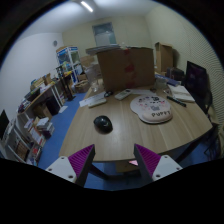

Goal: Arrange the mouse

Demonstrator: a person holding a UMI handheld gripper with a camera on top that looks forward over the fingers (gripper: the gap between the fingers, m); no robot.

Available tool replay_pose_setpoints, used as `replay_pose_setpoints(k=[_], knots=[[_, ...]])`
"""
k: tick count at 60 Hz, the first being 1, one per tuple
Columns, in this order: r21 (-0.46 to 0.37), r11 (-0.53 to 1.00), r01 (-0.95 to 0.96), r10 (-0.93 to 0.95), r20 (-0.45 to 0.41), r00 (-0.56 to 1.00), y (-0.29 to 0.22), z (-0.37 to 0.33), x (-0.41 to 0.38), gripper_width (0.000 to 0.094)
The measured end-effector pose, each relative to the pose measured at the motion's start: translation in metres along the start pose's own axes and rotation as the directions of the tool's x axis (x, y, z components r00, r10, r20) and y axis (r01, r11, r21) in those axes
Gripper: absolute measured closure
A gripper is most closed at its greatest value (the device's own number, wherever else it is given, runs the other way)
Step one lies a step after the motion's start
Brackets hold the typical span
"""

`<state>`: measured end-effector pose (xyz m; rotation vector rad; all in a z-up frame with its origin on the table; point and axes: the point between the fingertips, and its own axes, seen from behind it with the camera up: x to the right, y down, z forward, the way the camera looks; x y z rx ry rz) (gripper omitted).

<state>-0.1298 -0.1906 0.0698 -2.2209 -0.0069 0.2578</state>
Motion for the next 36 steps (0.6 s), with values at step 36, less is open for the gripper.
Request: replay_pose_setpoints(k=[36], knots=[[0.008,0.978,0.207,-0.208,0.005,0.978,0.009,0.14,-0.035,0.0128]])
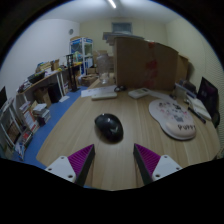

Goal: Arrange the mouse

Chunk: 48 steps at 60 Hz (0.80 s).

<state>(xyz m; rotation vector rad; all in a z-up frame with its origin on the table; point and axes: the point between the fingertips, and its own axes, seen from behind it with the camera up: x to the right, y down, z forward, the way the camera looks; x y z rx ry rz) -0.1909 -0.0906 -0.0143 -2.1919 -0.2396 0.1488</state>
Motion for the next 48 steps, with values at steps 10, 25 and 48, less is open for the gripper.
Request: replay_pose_setpoints(k=[10,25,48], knots=[[0.017,1.0,0.016,-0.016,0.012,1.0,-0.023,0.03,0.003,0.013],[0.025,1.0,-0.009,0.009,-0.013,1.0,-0.052,0.068,0.009,0.0132],[-0.031,0.997,-0.067,0.065,-0.065,0.996,-0.058,0.081,0.018,0.0578]])
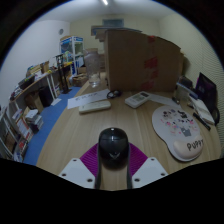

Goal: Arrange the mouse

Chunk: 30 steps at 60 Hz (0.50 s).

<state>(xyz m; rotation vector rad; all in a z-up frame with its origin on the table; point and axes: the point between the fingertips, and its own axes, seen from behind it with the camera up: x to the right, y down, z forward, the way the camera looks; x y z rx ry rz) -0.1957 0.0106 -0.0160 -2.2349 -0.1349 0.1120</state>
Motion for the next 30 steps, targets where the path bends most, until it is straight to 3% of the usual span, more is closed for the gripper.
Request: replay_pose_setpoints(k=[5,12,19,24,30], knots=[[0.007,1.0,0.008,-0.008,0.057,0.998,-0.01,-0.016,-0.01,0.0588],[0.194,0.979,0.061,-0.079,0.087,0.993,-0.097,-0.07,0.0,0.0587],[0.342,0.939,0.03,-0.036,0.01,0.999,-0.177,-0.109,0.076,0.0591],[0.331,0.944,0.005,0.014,-0.055,0.998,-0.181,-0.098,0.142,0.0592],[0.218,0.976,-0.024,0.048,-0.109,0.993,-0.136,-0.052,0.205,0.0593]])
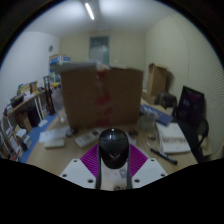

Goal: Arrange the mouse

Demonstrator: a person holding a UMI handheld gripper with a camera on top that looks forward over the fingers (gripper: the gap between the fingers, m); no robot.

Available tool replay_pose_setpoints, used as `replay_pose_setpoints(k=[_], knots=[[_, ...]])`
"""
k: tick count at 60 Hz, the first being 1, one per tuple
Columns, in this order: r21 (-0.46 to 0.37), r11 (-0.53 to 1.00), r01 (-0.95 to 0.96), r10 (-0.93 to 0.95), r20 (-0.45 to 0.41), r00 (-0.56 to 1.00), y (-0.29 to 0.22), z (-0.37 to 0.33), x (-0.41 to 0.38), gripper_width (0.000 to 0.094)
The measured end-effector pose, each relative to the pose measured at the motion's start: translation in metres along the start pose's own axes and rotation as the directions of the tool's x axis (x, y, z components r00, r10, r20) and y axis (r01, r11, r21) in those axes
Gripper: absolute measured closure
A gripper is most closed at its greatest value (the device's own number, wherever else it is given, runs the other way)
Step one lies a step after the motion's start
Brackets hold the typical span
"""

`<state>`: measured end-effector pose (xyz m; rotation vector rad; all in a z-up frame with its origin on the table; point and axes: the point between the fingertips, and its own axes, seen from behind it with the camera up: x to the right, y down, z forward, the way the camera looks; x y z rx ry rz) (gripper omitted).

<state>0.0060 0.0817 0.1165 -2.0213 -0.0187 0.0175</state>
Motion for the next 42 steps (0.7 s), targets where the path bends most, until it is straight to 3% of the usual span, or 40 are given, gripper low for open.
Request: replay_pose_setpoints(k=[12,13,14,16,18,19,20,24,28,30,42], knots=[[-0.232,0.973,0.0,0.001,0.005,1.0,0.12,0.049,0.03,0.0577],[-0.227,0.974,0.006,-0.004,0.009,1.0,0.122,0.05,0.03,0.0526],[-0.192,0.981,0.012,-0.01,0.01,1.0,0.116,0.053,0.03,0.0577],[-0.205,0.979,0.022,-0.019,0.015,1.0,0.121,0.053,0.03,0.0542],[-0.22,0.975,0.025,-0.021,0.018,1.0,0.122,0.054,0.03,0.0497],[-0.224,0.974,0.022,-0.018,0.019,1.0,0.121,0.054,0.03,0.0408],[-0.229,0.973,0.018,-0.014,0.02,1.0,0.12,0.054,0.03,0.0446],[-0.268,0.963,-0.008,0.016,0.025,1.0,0.119,0.051,0.029,0.0389],[-0.281,0.959,-0.049,0.057,0.021,0.998,0.116,0.038,0.028,0.0071],[-0.262,0.963,-0.056,0.064,0.025,0.998,0.109,0.028,0.028,0.0116],[-0.22,0.968,-0.12,0.131,0.038,0.991,0.089,-0.072,0.042,0.0123]])
